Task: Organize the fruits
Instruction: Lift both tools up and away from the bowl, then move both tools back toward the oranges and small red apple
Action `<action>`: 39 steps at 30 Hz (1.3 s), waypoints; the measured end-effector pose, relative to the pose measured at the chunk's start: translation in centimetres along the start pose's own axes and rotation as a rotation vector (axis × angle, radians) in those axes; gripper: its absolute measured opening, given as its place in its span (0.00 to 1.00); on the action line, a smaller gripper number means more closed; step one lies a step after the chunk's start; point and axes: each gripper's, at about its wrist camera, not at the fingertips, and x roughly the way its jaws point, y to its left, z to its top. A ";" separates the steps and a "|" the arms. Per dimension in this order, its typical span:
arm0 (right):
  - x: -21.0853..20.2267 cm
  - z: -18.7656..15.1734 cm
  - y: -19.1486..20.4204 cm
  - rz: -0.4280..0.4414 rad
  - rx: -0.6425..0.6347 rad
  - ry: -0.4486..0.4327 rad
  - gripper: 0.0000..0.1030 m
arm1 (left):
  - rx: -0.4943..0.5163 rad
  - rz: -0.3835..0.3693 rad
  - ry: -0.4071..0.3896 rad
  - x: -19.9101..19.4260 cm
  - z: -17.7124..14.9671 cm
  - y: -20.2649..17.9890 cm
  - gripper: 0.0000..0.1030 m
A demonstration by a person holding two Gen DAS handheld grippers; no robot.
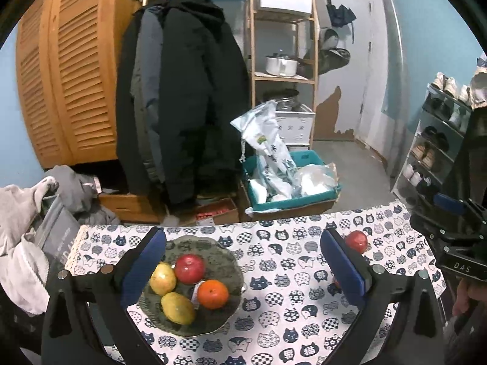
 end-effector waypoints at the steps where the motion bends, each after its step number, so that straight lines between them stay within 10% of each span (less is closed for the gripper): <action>1: 0.0 -0.2 -0.4 -0.003 0.006 -0.001 0.82 | 0.005 -0.007 0.004 0.1 0.0 -0.4 0.99; 39: 10.0 -8.8 -8.1 -0.048 0.129 0.324 0.82 | 0.120 -0.144 0.361 15.8 -6.8 -11.1 0.99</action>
